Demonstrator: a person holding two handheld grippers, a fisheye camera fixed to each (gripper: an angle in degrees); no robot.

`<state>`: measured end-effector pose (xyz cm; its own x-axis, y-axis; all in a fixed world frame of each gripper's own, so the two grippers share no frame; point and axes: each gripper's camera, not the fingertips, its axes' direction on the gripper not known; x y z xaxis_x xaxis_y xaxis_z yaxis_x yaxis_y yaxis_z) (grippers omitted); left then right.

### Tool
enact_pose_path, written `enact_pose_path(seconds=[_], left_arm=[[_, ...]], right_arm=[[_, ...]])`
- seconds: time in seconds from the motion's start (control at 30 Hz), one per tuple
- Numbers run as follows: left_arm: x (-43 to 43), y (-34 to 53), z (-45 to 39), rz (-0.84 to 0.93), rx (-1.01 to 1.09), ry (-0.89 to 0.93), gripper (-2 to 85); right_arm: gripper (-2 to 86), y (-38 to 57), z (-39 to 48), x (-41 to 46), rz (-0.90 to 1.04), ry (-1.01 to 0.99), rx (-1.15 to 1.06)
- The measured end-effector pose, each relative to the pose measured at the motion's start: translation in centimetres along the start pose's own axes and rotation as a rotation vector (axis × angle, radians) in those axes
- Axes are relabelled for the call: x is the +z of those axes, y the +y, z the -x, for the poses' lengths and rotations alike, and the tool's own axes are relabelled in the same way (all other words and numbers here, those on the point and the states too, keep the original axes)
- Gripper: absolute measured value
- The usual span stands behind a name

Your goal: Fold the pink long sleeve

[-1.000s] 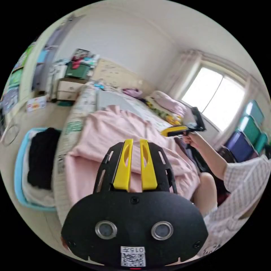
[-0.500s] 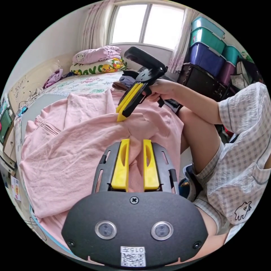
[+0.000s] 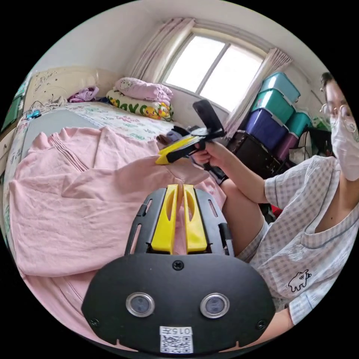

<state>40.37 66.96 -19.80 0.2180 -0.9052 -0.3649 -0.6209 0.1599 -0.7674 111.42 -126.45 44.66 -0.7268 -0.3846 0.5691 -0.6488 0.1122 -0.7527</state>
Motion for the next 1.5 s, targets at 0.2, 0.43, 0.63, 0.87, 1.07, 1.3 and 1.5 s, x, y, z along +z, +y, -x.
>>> enact_pose_path(seconds=[0.2,0.43,0.63,0.87,1.07,1.3,1.5], left_arm=[[7.7,-1.0,-1.6,0.301,0.071,-0.066,0.5],[10.5,-1.4,-1.8,0.394,0.100,-0.090,0.4],[11.4,-1.7,-0.6,0.392,0.062,-0.058,0.7],[12.2,-2.1,0.2,0.395,0.049,-0.056,1.1],[12.6,-2.2,0.0,0.395,0.079,-0.093,1.4],[12.7,-2.5,0.8,0.391,0.076,-0.088,1.7],[12.5,-2.8,2.0,0.388,0.053,-0.056,2.9]], right_arm=[[4.2,0.1,-1.2,3.6,0.214,0.135,0.018],[3.8,-1.6,-0.6,4.8,0.254,0.223,-0.019],[3.9,-2.5,-0.9,5.2,0.263,0.214,-0.027],[4.3,-3.1,-0.3,5.6,0.248,0.254,-0.044],[4.5,-3.4,-0.2,5.3,0.255,0.272,-0.058],[4.4,-3.4,-0.5,4.6,0.242,0.260,-0.053],[4.6,-3.4,-0.2,4.0,0.245,0.275,-0.088]])
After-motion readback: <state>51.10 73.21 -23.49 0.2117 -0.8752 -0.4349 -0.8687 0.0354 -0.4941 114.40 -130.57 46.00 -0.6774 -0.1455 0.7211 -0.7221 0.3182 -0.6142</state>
